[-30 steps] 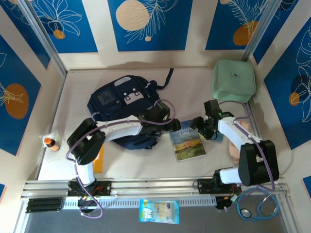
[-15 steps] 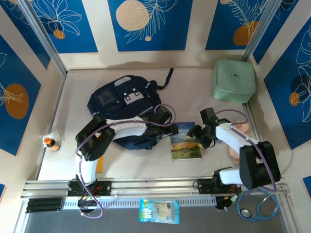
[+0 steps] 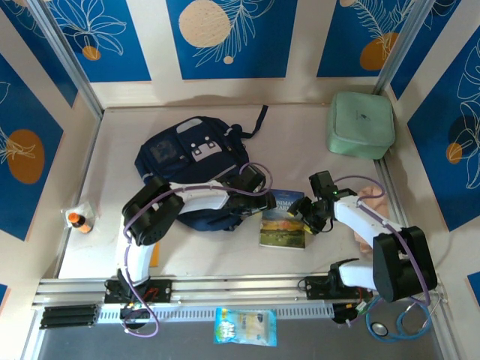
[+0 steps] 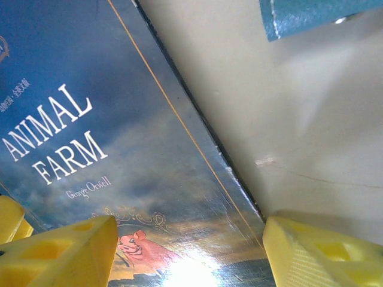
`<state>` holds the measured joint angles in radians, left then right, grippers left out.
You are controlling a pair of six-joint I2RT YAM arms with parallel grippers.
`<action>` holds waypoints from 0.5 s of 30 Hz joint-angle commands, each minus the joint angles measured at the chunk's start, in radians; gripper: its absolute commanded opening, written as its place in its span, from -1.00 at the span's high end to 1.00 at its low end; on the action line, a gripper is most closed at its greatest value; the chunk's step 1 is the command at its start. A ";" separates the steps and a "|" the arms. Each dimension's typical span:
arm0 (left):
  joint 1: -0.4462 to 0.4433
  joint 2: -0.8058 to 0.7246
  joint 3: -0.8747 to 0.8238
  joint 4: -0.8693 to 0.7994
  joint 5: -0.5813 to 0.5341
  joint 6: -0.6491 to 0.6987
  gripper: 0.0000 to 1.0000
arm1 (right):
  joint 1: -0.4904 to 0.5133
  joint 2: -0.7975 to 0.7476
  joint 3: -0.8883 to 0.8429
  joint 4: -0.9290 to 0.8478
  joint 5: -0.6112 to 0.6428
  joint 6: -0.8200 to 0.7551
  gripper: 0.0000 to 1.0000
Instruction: Pack the student bag
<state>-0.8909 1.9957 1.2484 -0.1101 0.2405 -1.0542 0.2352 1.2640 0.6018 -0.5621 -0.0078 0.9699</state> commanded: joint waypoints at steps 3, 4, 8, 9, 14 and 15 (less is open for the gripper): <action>0.015 0.023 -0.011 0.036 0.049 -0.016 0.03 | -0.004 0.028 -0.005 -0.025 -0.014 0.003 -0.35; 0.017 0.023 -0.014 0.054 0.062 -0.014 0.05 | -0.005 0.030 -0.007 -0.021 -0.014 0.006 -0.34; 0.020 -0.011 -0.029 0.117 0.082 0.016 0.13 | -0.005 0.035 -0.008 -0.006 -0.011 0.017 -0.33; 0.020 -0.023 -0.034 0.131 0.085 0.026 0.15 | -0.004 0.039 -0.007 -0.004 -0.008 0.019 -0.33; 0.024 -0.117 -0.110 0.311 0.116 0.008 0.24 | -0.005 0.076 0.004 0.020 -0.007 0.021 -0.32; 0.024 -0.125 -0.117 0.341 0.131 0.005 0.24 | -0.002 0.084 0.008 0.023 -0.004 0.017 -0.32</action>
<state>-0.8719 1.9415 1.1534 0.0608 0.3023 -1.0428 0.2302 1.3041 0.6144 -0.5671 -0.0071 0.9779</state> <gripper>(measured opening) 0.380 0.661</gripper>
